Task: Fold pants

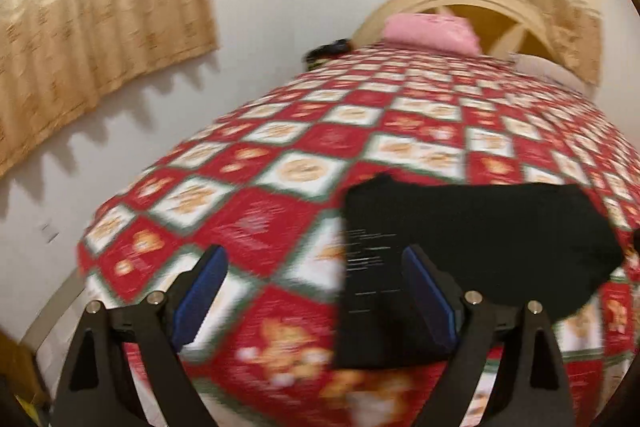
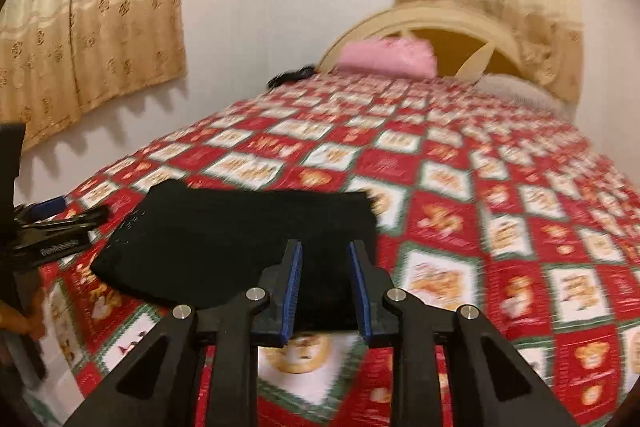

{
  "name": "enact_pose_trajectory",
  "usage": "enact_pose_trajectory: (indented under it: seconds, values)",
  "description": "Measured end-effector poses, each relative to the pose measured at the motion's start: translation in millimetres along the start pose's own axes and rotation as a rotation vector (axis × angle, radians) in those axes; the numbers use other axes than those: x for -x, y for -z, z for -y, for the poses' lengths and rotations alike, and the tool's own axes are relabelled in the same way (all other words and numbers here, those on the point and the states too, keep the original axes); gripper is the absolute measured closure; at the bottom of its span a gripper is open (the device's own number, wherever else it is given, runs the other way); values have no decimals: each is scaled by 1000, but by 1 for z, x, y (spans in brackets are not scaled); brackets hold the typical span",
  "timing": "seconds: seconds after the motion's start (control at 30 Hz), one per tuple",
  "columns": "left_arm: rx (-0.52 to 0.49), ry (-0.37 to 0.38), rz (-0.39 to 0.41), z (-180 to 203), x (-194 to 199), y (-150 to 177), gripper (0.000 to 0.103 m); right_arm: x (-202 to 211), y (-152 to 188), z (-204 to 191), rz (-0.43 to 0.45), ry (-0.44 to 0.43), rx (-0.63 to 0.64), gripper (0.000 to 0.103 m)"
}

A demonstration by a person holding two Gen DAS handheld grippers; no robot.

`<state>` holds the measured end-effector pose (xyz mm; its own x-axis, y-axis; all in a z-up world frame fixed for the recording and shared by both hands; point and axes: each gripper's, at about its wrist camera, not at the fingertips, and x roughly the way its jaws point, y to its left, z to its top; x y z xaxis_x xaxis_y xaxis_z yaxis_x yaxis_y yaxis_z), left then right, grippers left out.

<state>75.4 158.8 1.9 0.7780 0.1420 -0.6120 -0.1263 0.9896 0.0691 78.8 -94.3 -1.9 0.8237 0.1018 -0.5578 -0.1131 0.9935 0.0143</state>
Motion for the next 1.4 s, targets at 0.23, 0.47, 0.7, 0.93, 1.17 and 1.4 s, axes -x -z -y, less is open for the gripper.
enact_pose_trajectory:
  seconds: [0.23, 0.47, 0.7, 0.93, 1.17, 1.4]
  values:
    - [-64, 36, -131, 45, -41, 10, 11, -45, 19, 10, -159, 8, -58, 77]
    - [-24, 41, -131, 42, -42, 16, 9, -45, 22, 0, -155, 46, -2, 72]
    - [-20, 56, -124, 38, -17, 25, 9, -41, 21, -8, -169, 30, 24, 52]
    - [11, 99, -125, 28, 12, 42, 9, 14, 37, -24, -111, 69, -113, 28]
    - [-35, 100, -59, 25, 49, 56, 9, 47, 65, -28, -125, 112, -205, 27]
    - [-58, 113, 11, 21, 93, 63, 3, 90, 64, -30, -23, 135, -237, 27]
